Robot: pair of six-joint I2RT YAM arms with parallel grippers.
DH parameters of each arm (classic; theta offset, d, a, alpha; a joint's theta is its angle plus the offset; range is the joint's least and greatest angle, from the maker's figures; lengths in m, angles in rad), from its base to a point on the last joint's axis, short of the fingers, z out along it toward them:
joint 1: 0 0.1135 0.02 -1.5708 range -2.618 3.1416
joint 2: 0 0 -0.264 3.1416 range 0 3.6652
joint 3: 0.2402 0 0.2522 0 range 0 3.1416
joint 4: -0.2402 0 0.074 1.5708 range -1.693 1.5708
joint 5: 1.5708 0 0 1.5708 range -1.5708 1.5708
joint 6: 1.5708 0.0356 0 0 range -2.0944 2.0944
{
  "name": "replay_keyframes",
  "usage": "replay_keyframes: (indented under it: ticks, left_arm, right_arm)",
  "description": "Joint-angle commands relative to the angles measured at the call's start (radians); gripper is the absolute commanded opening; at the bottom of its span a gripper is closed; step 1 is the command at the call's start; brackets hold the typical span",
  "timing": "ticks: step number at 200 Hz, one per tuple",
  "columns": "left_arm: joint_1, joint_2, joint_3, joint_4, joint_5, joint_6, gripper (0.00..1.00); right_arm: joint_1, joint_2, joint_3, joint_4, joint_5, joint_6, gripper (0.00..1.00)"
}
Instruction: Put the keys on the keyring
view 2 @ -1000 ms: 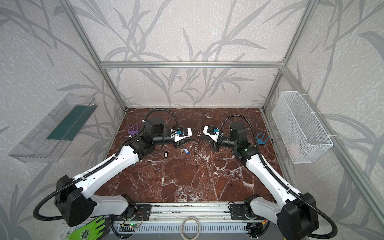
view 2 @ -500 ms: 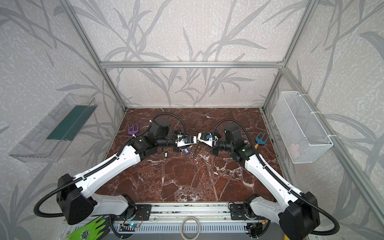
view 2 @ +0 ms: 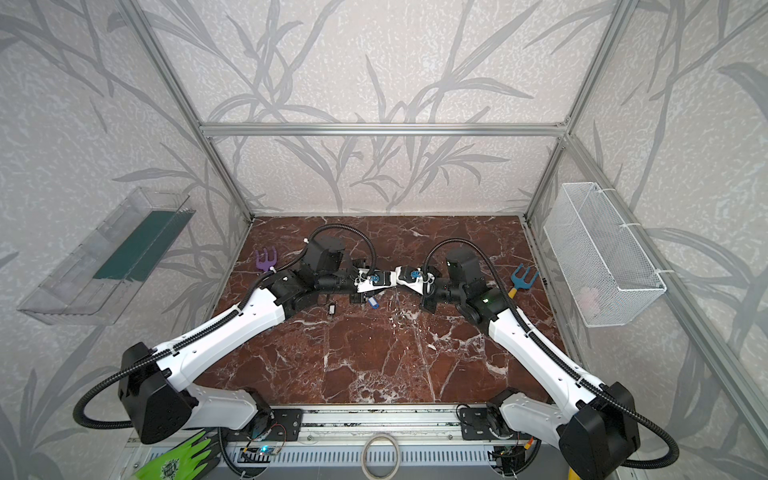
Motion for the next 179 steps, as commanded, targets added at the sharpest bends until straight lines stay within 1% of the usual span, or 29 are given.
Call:
replay_keyframes:
  ticks: [1, 32, 54, 77, 110, 179]
  left_arm:
    - [-0.007, 0.03, 0.034, -0.017, 0.015, -0.002, 0.24]
    - [-0.007, 0.038, 0.036, -0.012, 0.023, -0.02, 0.24]
    - [0.002, 0.024, 0.021, 0.023, 0.0, -0.074, 0.25]
    - [0.026, 0.006, 0.006, 0.034, 0.027, -0.122, 0.25]
    - [0.032, 0.001, 0.008, 0.015, 0.051, -0.174, 0.27]
    - [0.036, 0.017, 0.036, -0.02, 0.073, -0.186, 0.28]
  right_arm:
    - [0.011, -0.003, 0.045, 0.035, -0.023, 0.014, 0.0]
    - [0.011, -0.006, 0.04, 0.065, -0.024, 0.031, 0.0]
    - [0.007, -0.015, 0.022, 0.087, -0.015, 0.033, 0.0]
    - [-0.001, -0.022, 0.0, 0.109, -0.009, 0.03, 0.0]
    - [-0.001, -0.03, -0.018, 0.14, -0.011, 0.016, 0.0]
    - [-0.001, -0.039, -0.02, 0.138, -0.011, 0.001, 0.0]
